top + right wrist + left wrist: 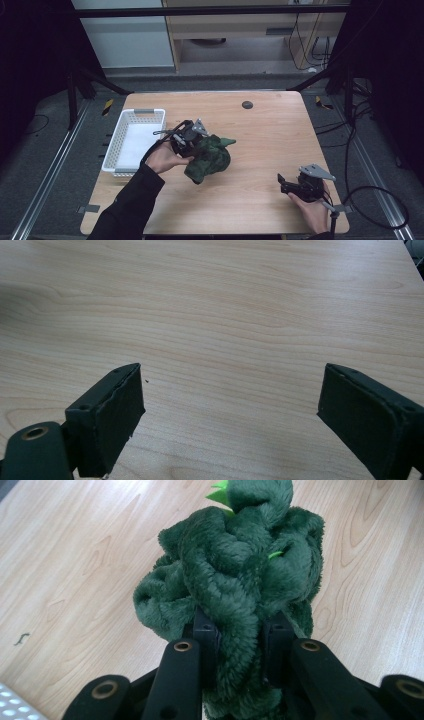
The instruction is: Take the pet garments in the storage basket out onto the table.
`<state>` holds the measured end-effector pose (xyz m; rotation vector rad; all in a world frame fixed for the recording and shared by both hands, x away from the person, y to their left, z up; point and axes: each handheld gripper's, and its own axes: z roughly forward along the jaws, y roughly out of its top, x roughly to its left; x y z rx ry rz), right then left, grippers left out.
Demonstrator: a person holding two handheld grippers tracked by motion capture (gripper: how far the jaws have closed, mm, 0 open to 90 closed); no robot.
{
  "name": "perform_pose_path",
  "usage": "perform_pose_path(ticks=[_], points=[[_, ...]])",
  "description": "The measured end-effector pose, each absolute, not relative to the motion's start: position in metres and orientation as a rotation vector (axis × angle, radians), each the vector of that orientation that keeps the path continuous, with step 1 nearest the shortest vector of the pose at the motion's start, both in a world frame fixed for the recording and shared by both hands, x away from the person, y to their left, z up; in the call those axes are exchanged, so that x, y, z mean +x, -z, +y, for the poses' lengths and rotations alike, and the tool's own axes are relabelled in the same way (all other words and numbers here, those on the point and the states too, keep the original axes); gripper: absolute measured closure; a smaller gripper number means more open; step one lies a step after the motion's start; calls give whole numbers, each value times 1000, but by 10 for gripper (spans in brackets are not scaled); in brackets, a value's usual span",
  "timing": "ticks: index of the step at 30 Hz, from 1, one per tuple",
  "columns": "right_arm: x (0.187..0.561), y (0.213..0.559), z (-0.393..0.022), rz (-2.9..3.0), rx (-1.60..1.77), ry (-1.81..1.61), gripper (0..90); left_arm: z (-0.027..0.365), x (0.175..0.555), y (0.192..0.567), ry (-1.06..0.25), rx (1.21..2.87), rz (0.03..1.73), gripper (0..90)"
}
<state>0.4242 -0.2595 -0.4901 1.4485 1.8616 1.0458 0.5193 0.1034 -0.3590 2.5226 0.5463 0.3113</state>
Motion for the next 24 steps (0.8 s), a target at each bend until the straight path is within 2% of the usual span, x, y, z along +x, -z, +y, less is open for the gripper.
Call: perform_pose_path(ticks=[24], points=[[425,491,-260,1872,1437,-1037,110,75,516,394,-213,2618,452,735]])
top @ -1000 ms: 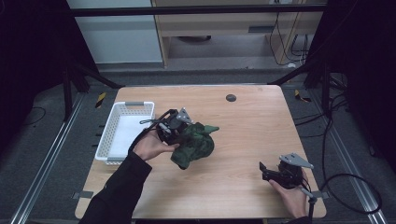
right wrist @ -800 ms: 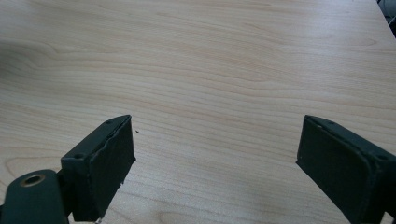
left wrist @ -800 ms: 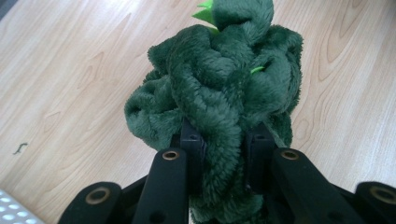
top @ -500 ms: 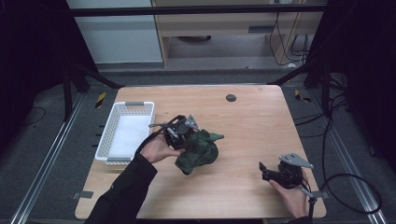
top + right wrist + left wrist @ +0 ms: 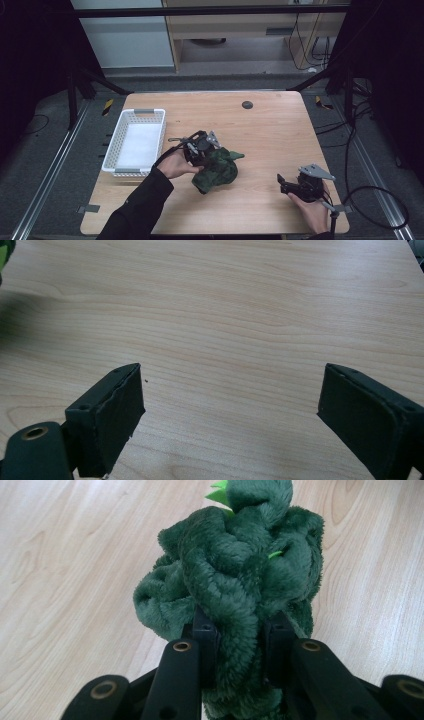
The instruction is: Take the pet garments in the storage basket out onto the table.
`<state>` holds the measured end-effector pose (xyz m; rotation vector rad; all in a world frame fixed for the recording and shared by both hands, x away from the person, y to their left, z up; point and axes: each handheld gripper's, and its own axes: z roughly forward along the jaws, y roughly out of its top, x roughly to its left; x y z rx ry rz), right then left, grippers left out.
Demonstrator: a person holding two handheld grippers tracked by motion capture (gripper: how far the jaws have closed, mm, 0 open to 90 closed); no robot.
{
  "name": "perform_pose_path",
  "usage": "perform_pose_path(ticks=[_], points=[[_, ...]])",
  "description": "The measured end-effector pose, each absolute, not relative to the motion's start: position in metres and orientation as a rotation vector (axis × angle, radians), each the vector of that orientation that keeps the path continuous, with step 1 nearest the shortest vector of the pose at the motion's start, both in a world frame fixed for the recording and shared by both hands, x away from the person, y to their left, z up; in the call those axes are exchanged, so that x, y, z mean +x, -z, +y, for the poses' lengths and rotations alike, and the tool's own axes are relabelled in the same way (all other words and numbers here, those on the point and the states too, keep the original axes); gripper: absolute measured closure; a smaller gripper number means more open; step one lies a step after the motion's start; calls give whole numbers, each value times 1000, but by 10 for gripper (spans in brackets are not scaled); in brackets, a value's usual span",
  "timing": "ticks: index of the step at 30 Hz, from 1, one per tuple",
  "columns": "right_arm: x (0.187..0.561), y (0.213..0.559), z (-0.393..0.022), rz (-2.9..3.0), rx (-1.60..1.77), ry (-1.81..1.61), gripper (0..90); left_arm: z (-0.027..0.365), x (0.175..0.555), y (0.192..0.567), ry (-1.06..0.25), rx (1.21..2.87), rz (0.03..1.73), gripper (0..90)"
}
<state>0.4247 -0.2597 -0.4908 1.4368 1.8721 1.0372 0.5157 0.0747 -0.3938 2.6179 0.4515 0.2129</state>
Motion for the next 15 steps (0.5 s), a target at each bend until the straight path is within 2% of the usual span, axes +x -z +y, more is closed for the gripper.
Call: perform_pose_path(ticks=[10,15], points=[[425,491,-259,1877,1434,-1038,110,66,513,411,-182,2666,427,728],[425,491,-259,1879,1432,-1038,110,65,514,416,-179,2674,445,675]])
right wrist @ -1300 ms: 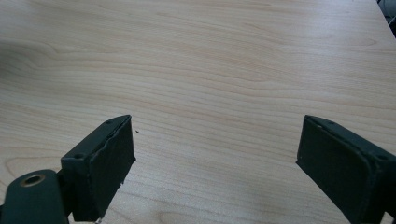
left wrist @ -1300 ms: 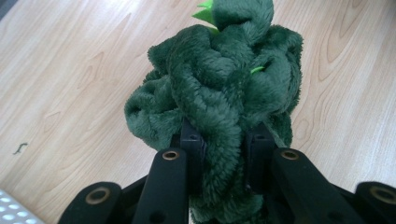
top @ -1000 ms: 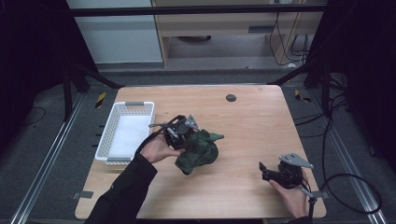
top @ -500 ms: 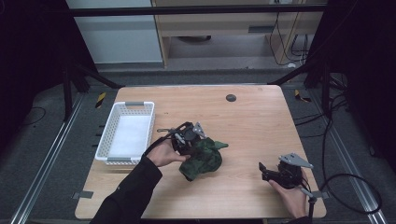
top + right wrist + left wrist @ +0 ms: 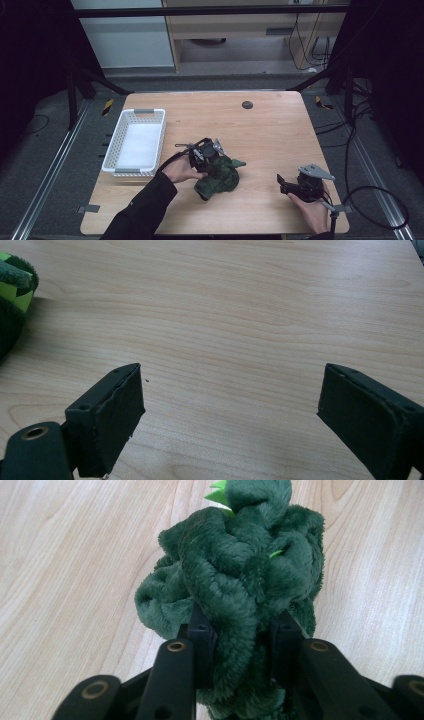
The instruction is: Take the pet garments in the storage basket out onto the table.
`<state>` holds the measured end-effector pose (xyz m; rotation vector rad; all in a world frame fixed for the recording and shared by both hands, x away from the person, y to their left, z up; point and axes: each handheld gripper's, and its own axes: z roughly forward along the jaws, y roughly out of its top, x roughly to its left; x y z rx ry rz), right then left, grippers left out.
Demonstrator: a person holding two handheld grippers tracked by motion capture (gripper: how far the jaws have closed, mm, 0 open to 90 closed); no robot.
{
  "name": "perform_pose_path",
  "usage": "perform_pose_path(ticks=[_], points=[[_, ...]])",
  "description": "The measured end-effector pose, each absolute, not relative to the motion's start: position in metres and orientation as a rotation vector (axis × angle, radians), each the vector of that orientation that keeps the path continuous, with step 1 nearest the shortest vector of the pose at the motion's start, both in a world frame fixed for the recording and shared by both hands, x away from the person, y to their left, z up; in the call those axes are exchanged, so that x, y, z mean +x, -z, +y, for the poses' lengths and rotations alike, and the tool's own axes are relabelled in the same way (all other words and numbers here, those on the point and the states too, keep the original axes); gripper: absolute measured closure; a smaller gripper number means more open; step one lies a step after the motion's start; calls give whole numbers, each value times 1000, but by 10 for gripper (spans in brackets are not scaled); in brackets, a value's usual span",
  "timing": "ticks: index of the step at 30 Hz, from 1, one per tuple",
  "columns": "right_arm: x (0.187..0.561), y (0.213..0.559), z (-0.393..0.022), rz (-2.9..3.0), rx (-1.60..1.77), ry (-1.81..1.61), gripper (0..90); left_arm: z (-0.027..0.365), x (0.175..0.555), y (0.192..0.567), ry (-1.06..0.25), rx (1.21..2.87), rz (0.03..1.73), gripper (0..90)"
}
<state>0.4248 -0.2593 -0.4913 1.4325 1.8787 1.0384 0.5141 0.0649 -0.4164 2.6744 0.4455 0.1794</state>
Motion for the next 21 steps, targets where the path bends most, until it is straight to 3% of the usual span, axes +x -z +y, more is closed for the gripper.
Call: perform_pose_path(ticks=[10,21], points=[[425,491,-259,1880,1433,-1039,110,70,514,413,-184,2626,464,434],[425,491,-259,1880,1433,-1038,110,82,511,409,-246,2578,490,364]])
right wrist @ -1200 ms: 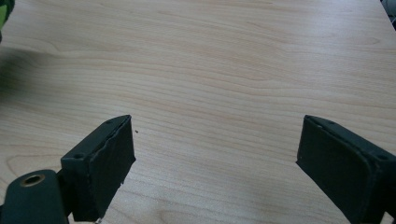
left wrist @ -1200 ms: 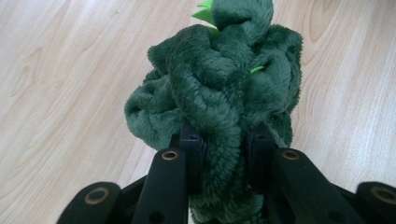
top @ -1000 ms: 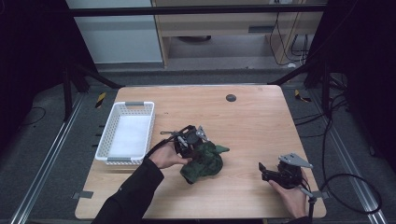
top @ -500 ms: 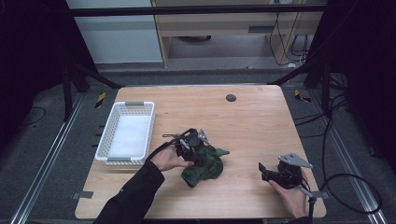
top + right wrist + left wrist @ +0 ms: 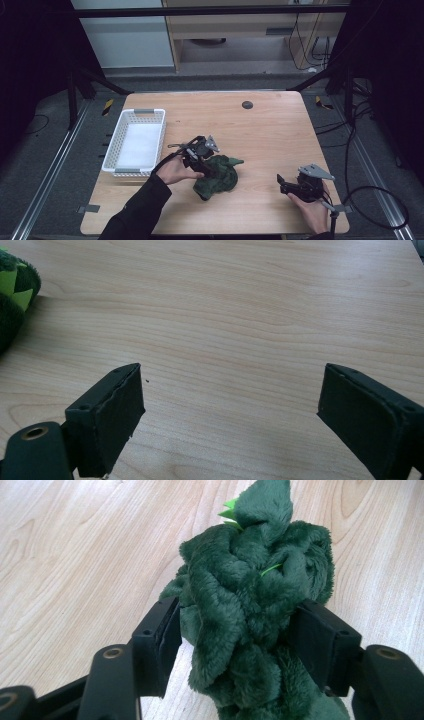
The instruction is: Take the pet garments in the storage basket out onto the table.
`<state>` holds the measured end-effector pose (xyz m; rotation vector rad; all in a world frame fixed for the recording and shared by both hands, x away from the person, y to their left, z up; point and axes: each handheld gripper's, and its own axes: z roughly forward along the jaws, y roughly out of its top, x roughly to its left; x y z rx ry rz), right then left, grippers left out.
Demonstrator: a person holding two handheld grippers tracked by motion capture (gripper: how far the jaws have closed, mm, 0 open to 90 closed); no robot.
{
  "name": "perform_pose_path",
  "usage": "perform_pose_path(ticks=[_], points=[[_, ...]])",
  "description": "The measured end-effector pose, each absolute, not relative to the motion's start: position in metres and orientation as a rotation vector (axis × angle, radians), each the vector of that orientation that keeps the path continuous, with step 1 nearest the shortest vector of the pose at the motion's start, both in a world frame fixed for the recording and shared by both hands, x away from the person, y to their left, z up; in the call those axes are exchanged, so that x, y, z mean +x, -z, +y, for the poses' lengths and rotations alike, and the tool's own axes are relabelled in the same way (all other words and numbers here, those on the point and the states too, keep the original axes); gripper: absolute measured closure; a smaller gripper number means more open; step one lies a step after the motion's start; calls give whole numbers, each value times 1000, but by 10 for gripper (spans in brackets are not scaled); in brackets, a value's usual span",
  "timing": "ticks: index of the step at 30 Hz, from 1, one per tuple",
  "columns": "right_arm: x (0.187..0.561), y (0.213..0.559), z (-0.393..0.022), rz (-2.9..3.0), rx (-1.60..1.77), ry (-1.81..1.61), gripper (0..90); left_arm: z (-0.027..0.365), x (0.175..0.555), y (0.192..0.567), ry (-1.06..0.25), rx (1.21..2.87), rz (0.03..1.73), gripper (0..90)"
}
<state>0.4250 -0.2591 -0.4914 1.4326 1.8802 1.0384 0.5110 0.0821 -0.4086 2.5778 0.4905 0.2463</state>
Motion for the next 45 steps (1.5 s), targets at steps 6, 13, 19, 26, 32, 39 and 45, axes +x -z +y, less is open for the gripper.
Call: perform_pose_path(ticks=[6,13,19,26,32,39,45], points=[[425,491,-259,1880,1434,-1041,109,89,511,407,-258,2557,502,349],[425,491,-259,1879,1435,-1045,105,100,509,400,-276,2483,543,337],[425,491,-259,1876,1437,-1053,98,113,509,396,-280,2395,616,334],[425,491,-259,1872,1436,-1056,94,129,503,394,-305,2300,667,334],[425,491,-258,1871,1443,-1059,93,141,496,396,-347,2214,730,333],[425,491,-259,1869,1435,-1055,92,158,485,401,-392,2140,767,334],[424,491,-258,1866,1435,-1057,89,174,472,405,-448,2074,797,329]])
